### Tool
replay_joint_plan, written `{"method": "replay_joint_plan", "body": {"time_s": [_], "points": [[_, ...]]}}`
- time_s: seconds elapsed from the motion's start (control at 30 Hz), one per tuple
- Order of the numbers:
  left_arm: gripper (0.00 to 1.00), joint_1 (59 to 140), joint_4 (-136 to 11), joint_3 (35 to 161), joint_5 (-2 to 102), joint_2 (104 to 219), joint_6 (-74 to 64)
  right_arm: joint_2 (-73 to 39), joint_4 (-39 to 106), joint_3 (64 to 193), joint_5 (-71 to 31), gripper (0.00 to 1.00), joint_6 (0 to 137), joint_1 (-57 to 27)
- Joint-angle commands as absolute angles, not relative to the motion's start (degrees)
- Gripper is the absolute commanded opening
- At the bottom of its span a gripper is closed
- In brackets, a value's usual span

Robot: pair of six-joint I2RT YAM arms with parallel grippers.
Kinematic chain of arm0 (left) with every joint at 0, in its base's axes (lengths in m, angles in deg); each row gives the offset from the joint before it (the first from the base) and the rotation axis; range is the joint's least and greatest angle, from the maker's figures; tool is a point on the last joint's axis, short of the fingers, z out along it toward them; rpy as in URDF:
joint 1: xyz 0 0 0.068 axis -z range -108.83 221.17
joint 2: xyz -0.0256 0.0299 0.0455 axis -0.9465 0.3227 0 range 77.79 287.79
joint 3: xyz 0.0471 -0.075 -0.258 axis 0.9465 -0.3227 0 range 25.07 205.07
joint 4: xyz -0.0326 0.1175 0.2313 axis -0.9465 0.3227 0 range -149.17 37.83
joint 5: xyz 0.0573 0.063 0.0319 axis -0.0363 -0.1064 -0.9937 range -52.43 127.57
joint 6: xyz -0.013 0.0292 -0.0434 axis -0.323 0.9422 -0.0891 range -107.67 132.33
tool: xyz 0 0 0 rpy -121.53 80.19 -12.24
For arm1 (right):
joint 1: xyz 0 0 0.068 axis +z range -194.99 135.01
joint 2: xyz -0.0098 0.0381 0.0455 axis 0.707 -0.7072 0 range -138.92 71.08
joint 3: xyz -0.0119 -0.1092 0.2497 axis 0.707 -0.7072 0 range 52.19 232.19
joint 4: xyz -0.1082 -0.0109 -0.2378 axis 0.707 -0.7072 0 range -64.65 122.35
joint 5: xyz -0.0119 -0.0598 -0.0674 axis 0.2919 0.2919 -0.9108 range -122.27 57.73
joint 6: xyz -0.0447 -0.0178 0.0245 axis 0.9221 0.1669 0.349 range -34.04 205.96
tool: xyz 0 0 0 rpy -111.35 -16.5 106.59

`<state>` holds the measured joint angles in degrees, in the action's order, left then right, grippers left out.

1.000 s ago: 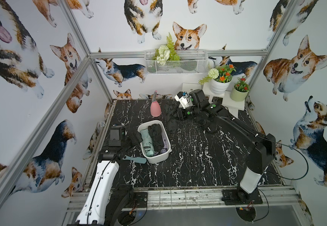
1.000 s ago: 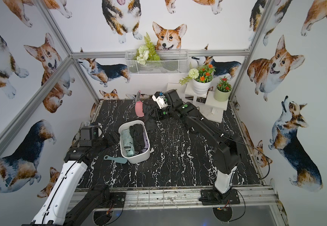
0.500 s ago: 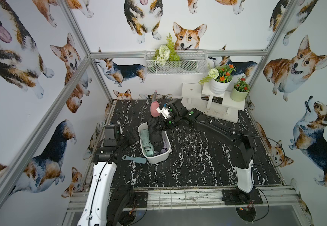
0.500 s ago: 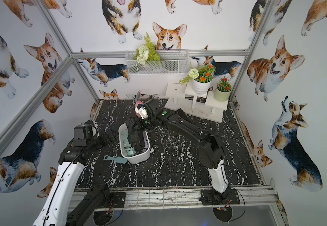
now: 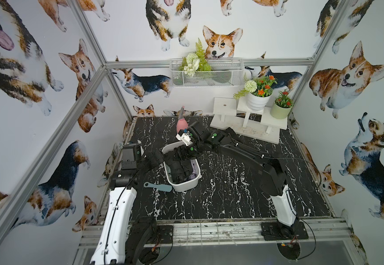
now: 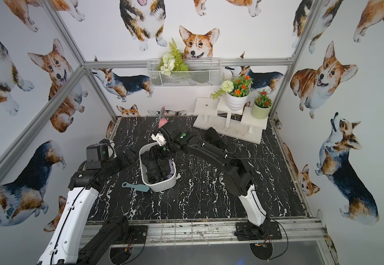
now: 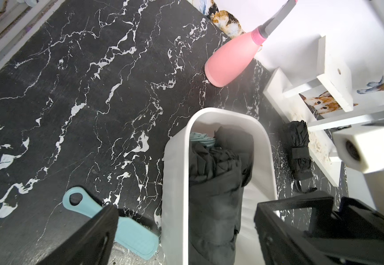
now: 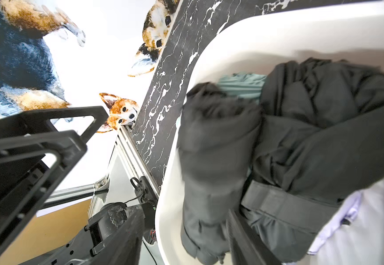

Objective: Put the umbrella into the storage box
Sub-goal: Place the umbrella in the storage box, then adjust the umbrella in the storage box.

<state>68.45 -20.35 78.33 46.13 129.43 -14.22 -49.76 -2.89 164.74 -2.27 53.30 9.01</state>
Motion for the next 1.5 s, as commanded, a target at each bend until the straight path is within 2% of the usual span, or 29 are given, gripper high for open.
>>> {"method": "replay_joint_plan", "body": {"time_s": [0.0, 0.2, 0.3, 0.37, 0.47, 0.67, 0.83, 1.1, 1.47], "points": [[0.98, 68.4, -22.0, 79.3, 46.7, 129.7, -13.9, -46.7, 1.0, 160.1, 1.5, 0.69, 51.9, 7.8], [0.92, 69.8, -25.2, 80.4, 51.9, 131.8, -16.3, -36.4, 8.1, 146.9, 0.4, 0.68, 49.4, 0.2], [0.92, 78.2, -26.4, 82.3, 45.6, 134.2, -17.7, -31.7, 6.8, 142.3, -2.0, 0.68, 51.9, -5.0], [0.92, 84.9, -27.1, 84.3, 40.7, 136.9, -18.4, -29.6, 3.1, 141.0, -6.0, 0.68, 56.0, -7.8], [0.92, 90.1, -29.7, 86.9, 39.0, 140.9, -20.4, -28.4, -3.5, 140.8, -12.1, 0.69, 62.5, -12.8], [0.93, 95.9, -34.1, 90.9, 39.8, 149.1, -21.8, -28.8, -6.7, 137.7, -27.9, 0.7, 77.9, -20.7], [0.93, 98.3, -35.5, 94.0, 41.2, 154.0, -21.8, -32.2, -1.9, 134.2, -34.4, 0.73, 92.0, -22.9], [0.94, 98.3, -33.9, 96.3, 41.2, 156.0, -19.6, -44.5, -1.6, 143.0, -37.3, 0.75, 96.8, -25.2], [0.96, 94.6, -32.9, 94.4, 41.3, 154.5, -19.3, -54.3, -4.5, 153.9, -26.2, 0.75, 98.0, -25.8]]}}
